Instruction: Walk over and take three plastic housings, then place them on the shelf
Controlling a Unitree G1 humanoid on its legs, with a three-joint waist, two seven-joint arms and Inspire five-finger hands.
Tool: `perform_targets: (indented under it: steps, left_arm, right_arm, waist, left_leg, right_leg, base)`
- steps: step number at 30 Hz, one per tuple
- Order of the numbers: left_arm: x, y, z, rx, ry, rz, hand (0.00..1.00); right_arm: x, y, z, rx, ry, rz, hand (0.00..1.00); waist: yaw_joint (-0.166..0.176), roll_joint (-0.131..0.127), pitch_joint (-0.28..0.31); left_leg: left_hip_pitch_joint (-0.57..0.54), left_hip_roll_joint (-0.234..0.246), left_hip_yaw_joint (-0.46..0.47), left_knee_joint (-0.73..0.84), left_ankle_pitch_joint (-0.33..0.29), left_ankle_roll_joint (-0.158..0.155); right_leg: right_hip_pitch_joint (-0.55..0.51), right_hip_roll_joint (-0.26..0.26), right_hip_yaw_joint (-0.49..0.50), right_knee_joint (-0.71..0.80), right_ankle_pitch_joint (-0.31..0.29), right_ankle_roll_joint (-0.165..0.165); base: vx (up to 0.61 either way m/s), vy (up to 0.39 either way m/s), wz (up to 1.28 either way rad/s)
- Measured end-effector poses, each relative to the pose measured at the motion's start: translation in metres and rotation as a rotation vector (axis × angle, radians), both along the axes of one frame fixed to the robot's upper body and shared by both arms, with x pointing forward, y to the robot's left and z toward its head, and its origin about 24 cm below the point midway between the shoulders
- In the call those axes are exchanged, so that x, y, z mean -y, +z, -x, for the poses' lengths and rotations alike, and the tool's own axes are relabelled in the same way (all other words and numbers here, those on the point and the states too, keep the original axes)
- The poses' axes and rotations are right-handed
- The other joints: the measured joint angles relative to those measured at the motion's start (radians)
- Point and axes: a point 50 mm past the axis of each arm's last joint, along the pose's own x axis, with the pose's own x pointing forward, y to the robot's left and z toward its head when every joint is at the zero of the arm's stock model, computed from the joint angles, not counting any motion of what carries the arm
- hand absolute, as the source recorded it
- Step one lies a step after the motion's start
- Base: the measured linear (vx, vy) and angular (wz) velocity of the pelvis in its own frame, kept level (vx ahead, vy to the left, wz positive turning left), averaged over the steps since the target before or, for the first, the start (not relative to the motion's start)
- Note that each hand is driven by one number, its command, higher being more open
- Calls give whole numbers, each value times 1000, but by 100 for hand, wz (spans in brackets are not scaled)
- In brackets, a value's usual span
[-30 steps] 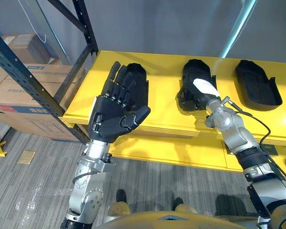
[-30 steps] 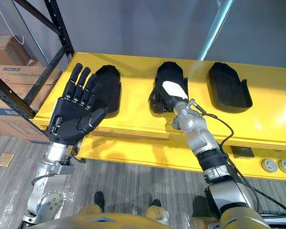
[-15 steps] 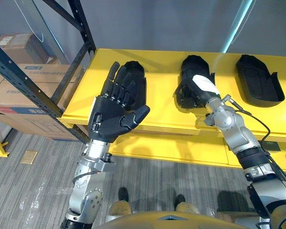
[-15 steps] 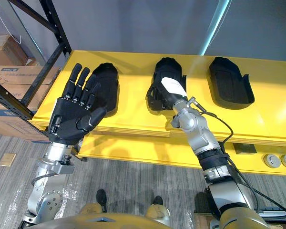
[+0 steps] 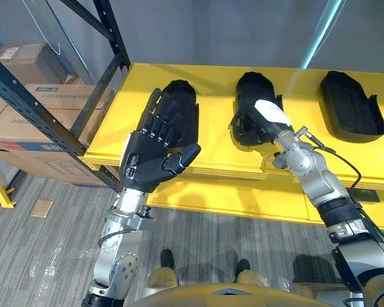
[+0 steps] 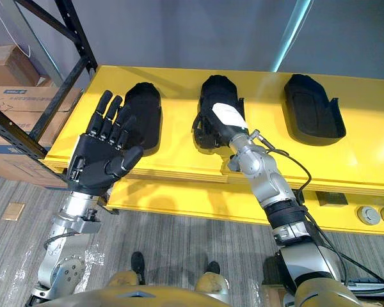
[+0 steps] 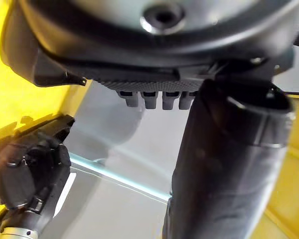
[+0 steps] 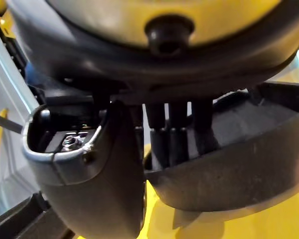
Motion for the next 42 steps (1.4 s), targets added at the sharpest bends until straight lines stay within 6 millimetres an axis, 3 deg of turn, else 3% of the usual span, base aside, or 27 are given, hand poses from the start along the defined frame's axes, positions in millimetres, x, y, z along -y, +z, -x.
perform_targets:
  steps: [7, 17, 24, 29, 38, 42]
  left_arm:
    - [1, 1, 0, 14, -22, -6, 100]
    - [6, 2, -1, 22, -42, -5, 100]
    - [7, 1, 0, 13, -69, -34, 100]
    - [9, 1, -1, -1, -81, -37, 100]
    - [13, 2, 0, -7, -96, -43, 100]
    - [12, 2, 0, -7, -89, -56, 100]
  right_arm:
    - [6, 10, 1, 81, -29, 31, 100]
    - [3, 90, 23, 442, 20, -131, 100]
    - [16, 125, 47, 621, 25, -342, 100]
    - [21, 116, 58, 592, 35, -424, 100]
    - [29, 52, 65, 318, -77, -475, 100]
    - [33, 50, 66, 304, -89, -446, 100]
  waist:
    - [0, 0, 0]
    - [-26, -8, -6]
    - [-27, -29, -41]
    - [-33, -31, -63]
    - [-53, -20, -79]
    - [-52, -20, -80]
  left_leg:
    - [1, -1, -4, 0, 1, 1]
    - [9, 1, 2, 0, 1, 1]
    - [10, 5, 14, -1, -2, -3]
    - [11, 6, 28, -4, -4, -4]
    - [19, 11, 52, -4, -4, -4]
    - [19, 10, 50, -5, -4, -4]
  right_leg:
    - [6, -1, -6, -1, 0, 0]
    - [15, 1, -5, -4, 2, 1]
    - [13, 5, 4, -9, 2, 1]
    - [4, 6, 18, -12, 4, 3]
    - [1, 13, 43, -26, 16, 2]
    - [4, 14, 42, -32, 20, 3]
  base:
    - [0, 0, 1]
    - [0, 0, 0]
    - [-2, -4, -3]
    - [-5, -2, -9]
    - [-14, -1, -8]
    - [0, 0, 0]
